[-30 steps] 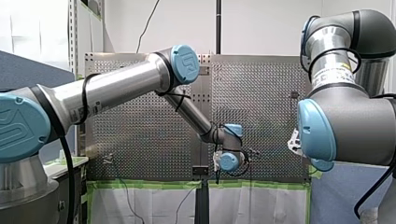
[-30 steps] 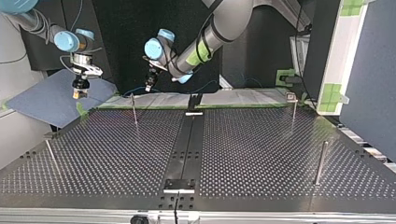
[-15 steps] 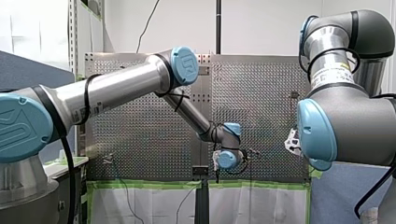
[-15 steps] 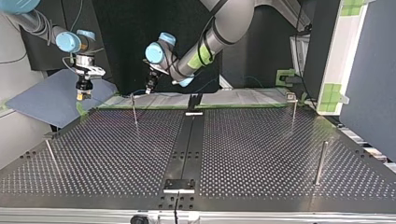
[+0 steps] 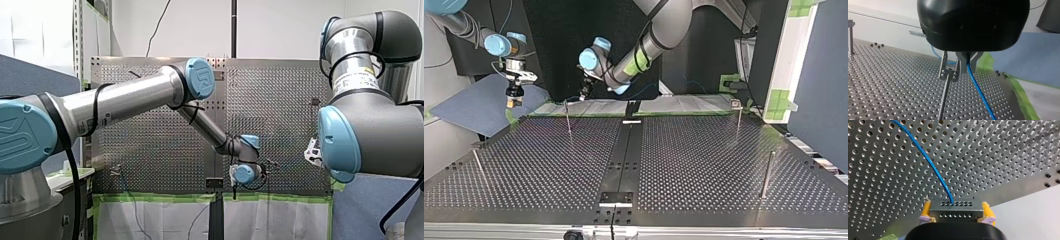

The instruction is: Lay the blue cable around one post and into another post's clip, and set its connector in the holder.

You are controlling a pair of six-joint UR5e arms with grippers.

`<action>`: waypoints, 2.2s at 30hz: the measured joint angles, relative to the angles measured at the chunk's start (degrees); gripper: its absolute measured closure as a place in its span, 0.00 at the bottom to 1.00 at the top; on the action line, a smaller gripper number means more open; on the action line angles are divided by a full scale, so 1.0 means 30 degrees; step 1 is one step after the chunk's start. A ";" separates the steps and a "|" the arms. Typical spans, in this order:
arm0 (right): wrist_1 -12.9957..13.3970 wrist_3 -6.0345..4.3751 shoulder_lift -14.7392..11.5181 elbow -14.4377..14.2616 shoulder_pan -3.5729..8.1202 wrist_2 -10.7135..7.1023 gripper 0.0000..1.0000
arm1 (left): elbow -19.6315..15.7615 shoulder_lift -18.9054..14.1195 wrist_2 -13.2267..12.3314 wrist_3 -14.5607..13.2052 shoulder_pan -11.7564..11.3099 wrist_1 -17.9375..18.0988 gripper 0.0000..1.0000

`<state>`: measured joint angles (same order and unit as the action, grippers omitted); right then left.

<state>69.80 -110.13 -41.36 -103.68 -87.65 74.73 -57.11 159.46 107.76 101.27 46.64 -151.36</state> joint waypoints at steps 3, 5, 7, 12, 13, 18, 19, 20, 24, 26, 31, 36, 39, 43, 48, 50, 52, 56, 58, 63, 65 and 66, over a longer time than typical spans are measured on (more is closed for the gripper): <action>0.0030 -0.0004 0.0000 0.0001 -0.0004 -0.0003 1.00 | 0.0150 -0.0001 -0.0076 0.0153 -0.0079 -0.0050 0.97; 0.0059 -0.0009 -0.0001 0.0002 -0.0005 -0.0024 1.00 | 0.0195 -0.0001 -0.0165 0.0241 -0.0143 -0.0057 0.97; 0.0087 -0.0014 0.0000 0.0008 -0.0006 -0.0101 1.00 | 0.0244 0.0002 -0.0229 0.0291 -0.0218 -0.0081 0.97; 0.0040 -0.0009 -0.0001 0.0099 -0.0008 -0.0233 1.00 | 0.0367 0.0021 -0.0473 0.0336 -0.0472 -0.0218 0.97; 0.0039 -0.0008 -0.0001 0.0107 -0.0008 -0.0236 1.00 | 0.0393 0.0023 -0.0543 0.0346 -0.0543 -0.0246 0.97; -0.0028 -0.0007 -0.0001 0.0247 -0.0008 -0.0205 1.00 | 0.0511 0.0026 -0.0720 0.0367 -0.0820 -0.0344 0.97; -0.0043 -0.0006 0.0000 0.0267 -0.0008 -0.0194 1.00 | 0.0560 0.0027 -0.0748 0.0370 -0.0879 -0.0395 0.97; -0.0056 -0.0006 0.0000 0.0283 -0.0008 -0.0183 1.00 | 0.0597 0.0026 -0.0765 0.0370 -0.0918 -0.0439 0.97; -0.0051 -0.0007 -0.0001 0.0332 0.0025 -0.0034 1.00 | 0.0774 0.0030 -0.0862 0.0375 -0.1065 -0.0599 0.97; -0.0068 -0.0006 -0.0001 0.0384 0.0050 0.0061 1.00 | 0.0861 0.0035 -0.0946 0.0390 -0.1128 -0.0656 0.97; -0.0208 -0.0007 0.0000 0.0474 0.0149 0.0736 1.00 | 0.1062 0.0045 -0.1061 0.0472 -0.1252 -0.0821 0.97; -0.0359 -0.0020 -0.0001 0.0667 0.0239 0.1414 1.00 | 0.1172 0.0058 -0.1213 0.0495 -0.1397 -0.0920 0.97; -0.0437 0.0000 0.0000 0.0751 0.0265 0.1512 1.00 | 0.1288 0.0183 -0.1278 0.0509 -0.1477 -0.1031 0.97; -0.0428 0.0050 0.0000 0.0813 0.0279 0.1542 1.00 | 0.1758 0.0613 -0.1286 0.0496 -0.1552 -0.1488 0.97; -0.0390 0.0209 0.0000 0.0943 0.0306 0.1547 1.00 | 0.2191 0.0989 -0.1289 0.0534 -0.1582 -0.1747 0.97; -0.0403 0.0298 0.0007 0.0993 0.0316 0.1543 1.00 | 0.2239 0.1038 -0.1300 0.0577 -0.1613 -0.1748 0.97; -0.0460 0.0359 0.0013 0.1071 0.0323 0.1530 1.00 | 0.2262 0.1049 -0.1312 0.0595 -0.1650 -0.1782 0.97; -0.0573 0.0402 0.0023 0.1156 0.0319 0.1536 1.00 | 0.2253 0.1045 -0.1317 0.0604 -0.1714 -0.1806 0.90; -0.0633 0.0418 0.0028 0.1167 0.0330 0.1544 1.00 | 0.2243 0.1046 -0.1309 0.0589 -0.1739 -0.1792 0.80; -0.0824 0.0507 0.0028 0.1181 0.0280 0.1543 1.00 | 0.2214 0.1063 -0.1302 0.0465 -0.1716 -0.1738 0.42; -0.0879 0.0552 0.0038 0.1179 0.0248 0.1535 1.00 | 0.2208 0.1060 -0.1347 0.0353 -0.1649 -0.1717 0.05; -0.0910 0.0574 0.0044 0.1178 0.0230 0.1523 1.00 | 0.2200 0.1053 -0.1372 0.0274 -0.1622 -0.1714 0.05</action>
<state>67.07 -108.41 -41.23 -100.15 -86.96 79.30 -50.51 162.62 103.65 102.09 41.77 -156.50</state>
